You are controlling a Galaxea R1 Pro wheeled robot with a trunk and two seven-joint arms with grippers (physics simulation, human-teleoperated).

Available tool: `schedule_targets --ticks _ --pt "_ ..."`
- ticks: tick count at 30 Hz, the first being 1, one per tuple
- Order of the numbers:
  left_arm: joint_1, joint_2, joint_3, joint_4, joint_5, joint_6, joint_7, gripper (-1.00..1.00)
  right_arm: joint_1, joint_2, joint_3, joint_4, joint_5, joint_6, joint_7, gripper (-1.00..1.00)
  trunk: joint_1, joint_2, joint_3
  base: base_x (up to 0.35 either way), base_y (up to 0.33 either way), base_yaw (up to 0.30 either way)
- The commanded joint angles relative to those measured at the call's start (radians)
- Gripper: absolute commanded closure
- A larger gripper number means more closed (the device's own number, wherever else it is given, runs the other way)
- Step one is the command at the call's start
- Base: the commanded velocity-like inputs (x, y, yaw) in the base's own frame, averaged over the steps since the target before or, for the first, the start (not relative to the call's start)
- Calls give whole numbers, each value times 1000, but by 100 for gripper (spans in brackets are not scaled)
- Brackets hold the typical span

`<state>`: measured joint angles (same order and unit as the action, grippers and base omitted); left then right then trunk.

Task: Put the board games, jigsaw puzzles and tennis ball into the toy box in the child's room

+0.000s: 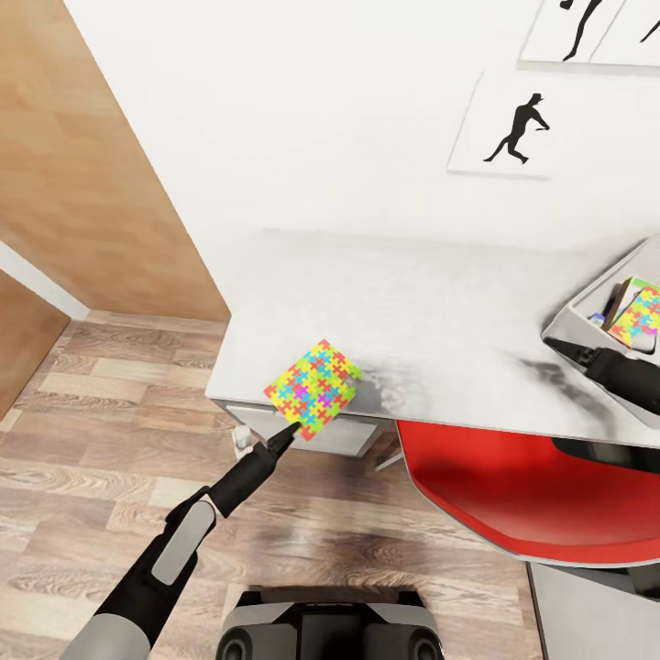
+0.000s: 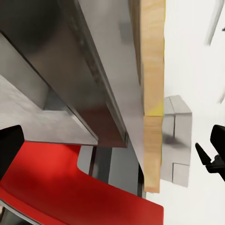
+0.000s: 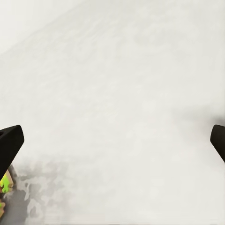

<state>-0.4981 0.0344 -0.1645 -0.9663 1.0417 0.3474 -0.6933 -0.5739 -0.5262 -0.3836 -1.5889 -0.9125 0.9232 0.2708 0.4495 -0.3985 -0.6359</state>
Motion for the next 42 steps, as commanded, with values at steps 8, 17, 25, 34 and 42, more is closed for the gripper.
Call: schedule_targets --ticks 8,17,25,34,42 --pt "-1 3 1 0 10 9 0 -100 6 0 -1 -10 7 5 8 -100 1 -2 -1 0 0 0" --pt "-2 6 2 0 10 12 -1 -100 9 0 -1 -14 7 6 8 -100 1 -2 -1 0 0 -52" --pt "-2 9 3 -1 11 13 -2 -100 9 0 0 -17 7 5 8 -100 1 -2 -1 0 0 -109" --pt "-2 9 3 -2 11 13 -2 -100 10 0 0 -20 7 5 8 -100 1 -2 -1 0 0 -28" --pt "-2 7 3 -2 11 13 -2 -100 9 0 0 -20 7 5 8 -100 1 -2 -1 0 0 -6"
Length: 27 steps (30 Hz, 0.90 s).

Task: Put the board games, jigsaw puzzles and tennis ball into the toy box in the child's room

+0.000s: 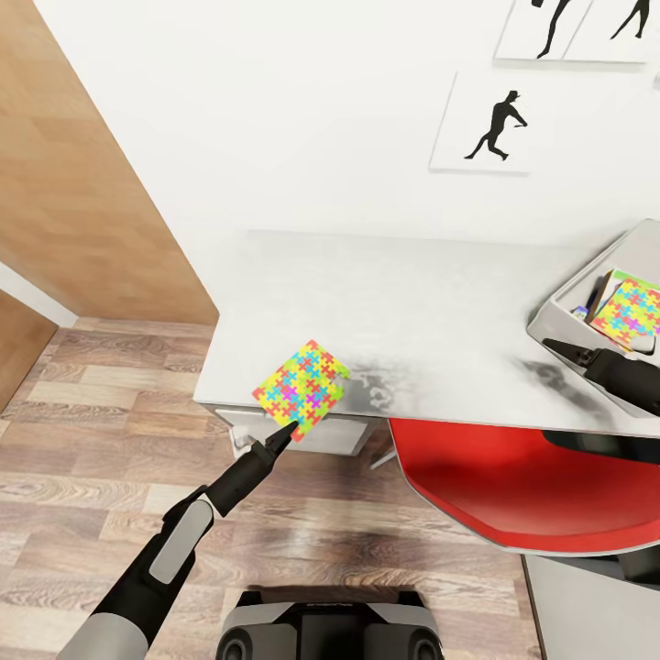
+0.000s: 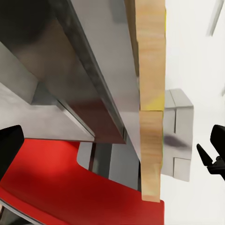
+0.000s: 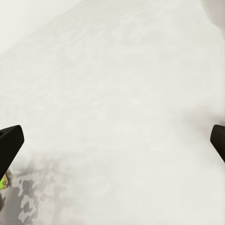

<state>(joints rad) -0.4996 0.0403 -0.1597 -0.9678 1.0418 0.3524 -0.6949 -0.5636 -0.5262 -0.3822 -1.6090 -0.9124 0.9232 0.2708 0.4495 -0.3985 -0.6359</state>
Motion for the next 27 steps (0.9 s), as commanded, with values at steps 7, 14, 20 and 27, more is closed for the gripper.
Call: schedule_targets --ticks 7,14,20,27 --pt "0 -1 -3 0 11 9 0 -100 0 0 -1 0 7 5 8 -100 1 -2 -1 0 0 -2" --pt "-5 -5 -3 0 10 10 1 -100 -1 0 -2 0 7 6 9 -100 1 -2 -1 0 0 -35" --pt "-7 -6 -3 0 10 11 1 -100 -1 0 -2 0 6 6 9 -100 1 -2 -1 0 0 -108" --pt "-8 -6 -3 0 10 11 1 -100 -1 0 -1 -1 6 6 10 -100 1 -2 -1 0 0 -48"
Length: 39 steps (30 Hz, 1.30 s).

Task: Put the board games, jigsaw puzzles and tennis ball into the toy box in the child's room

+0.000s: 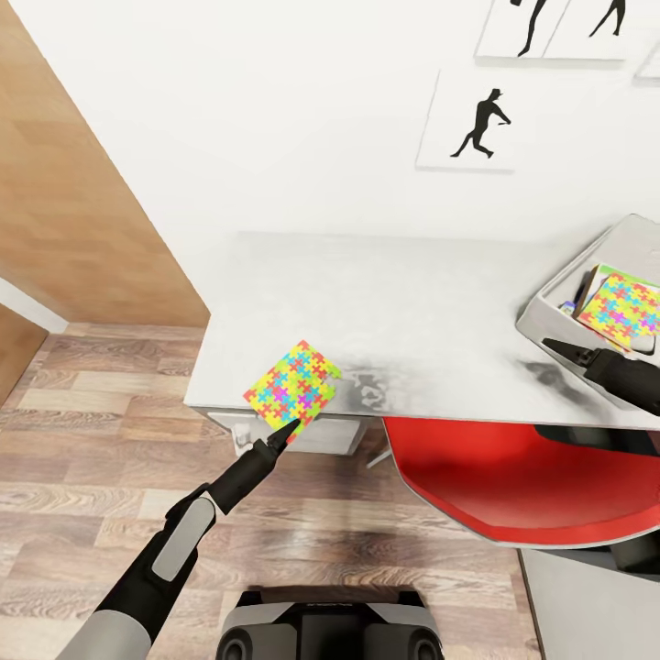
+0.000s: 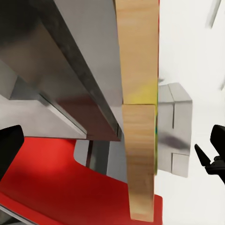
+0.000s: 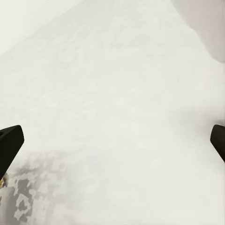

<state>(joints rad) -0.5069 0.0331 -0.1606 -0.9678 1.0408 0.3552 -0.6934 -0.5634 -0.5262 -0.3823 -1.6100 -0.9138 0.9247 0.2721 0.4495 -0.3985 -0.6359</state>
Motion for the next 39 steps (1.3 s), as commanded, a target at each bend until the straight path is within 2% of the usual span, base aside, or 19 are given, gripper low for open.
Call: schedule_targets --ticks 1,10,11,27,39 --pt "0 1 -2 0 11 8 0 -100 -1 0 -1 0 7 5 8 -100 1 -2 -1 0 0 -28" --pt "-1 1 -2 0 10 8 0 -100 -1 0 -1 0 8 5 8 -100 1 -2 -1 0 0 -13" --pt "-1 1 -2 0 10 8 0 100 -1 0 -1 0 8 5 8 -100 1 -2 -1 0 0 -6" --pt "-1 -5 -6 -1 10 3 4 100 0 0 0 -1 9 5 9 -100 1 -2 -1 0 0 -1" --pt "-7 -31 -14 -23 9 6 5 100 -1 0 0 -1 9 5 9 -100 1 -2 -1 0 0 0"
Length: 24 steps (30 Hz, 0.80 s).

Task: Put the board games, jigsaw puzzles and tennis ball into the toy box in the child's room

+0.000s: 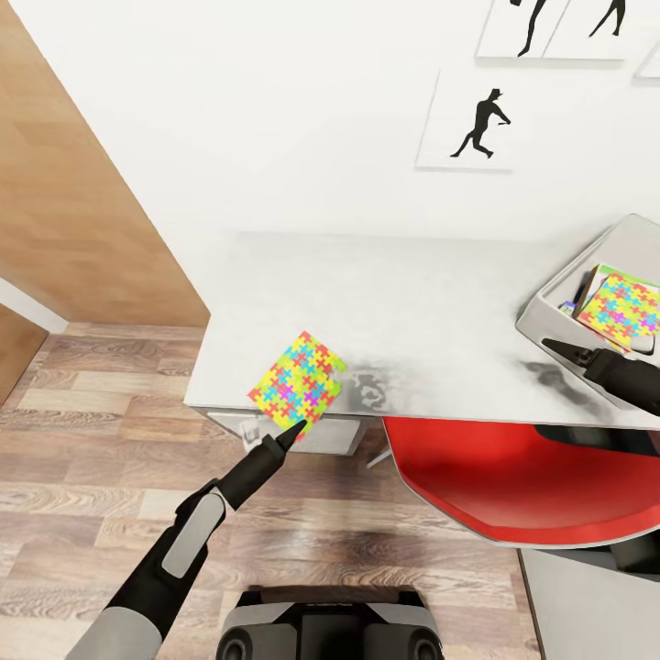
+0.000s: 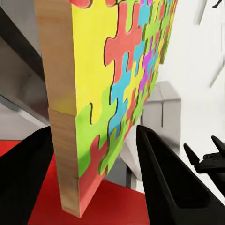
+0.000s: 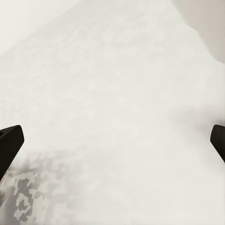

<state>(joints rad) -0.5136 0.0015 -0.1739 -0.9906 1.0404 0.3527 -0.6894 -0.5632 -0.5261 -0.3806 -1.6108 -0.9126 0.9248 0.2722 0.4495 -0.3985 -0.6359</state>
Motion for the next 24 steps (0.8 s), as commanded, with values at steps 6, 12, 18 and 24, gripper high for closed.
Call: schedule_targets --ticks 6,12,18,24 --pt "0 -10 -3 -55 6 18 2 100 1 0 -2 0 7 5 10 -100 1 -1 -1 0 0 0" --pt "6 -13 -4 -132 2 35 15 100 36 -5 -3 0 8 3 87 -100 1 -1 -1 0 0 0" --pt "20 -14 -5 -220 2 49 53 100 68 -11 -6 0 10 0 248 -100 1 -1 -1 0 0 0" --pt "33 -15 -5 -290 3 55 83 100 80 -13 -7 0 11 0 328 -100 1 -1 -1 0 0 0"
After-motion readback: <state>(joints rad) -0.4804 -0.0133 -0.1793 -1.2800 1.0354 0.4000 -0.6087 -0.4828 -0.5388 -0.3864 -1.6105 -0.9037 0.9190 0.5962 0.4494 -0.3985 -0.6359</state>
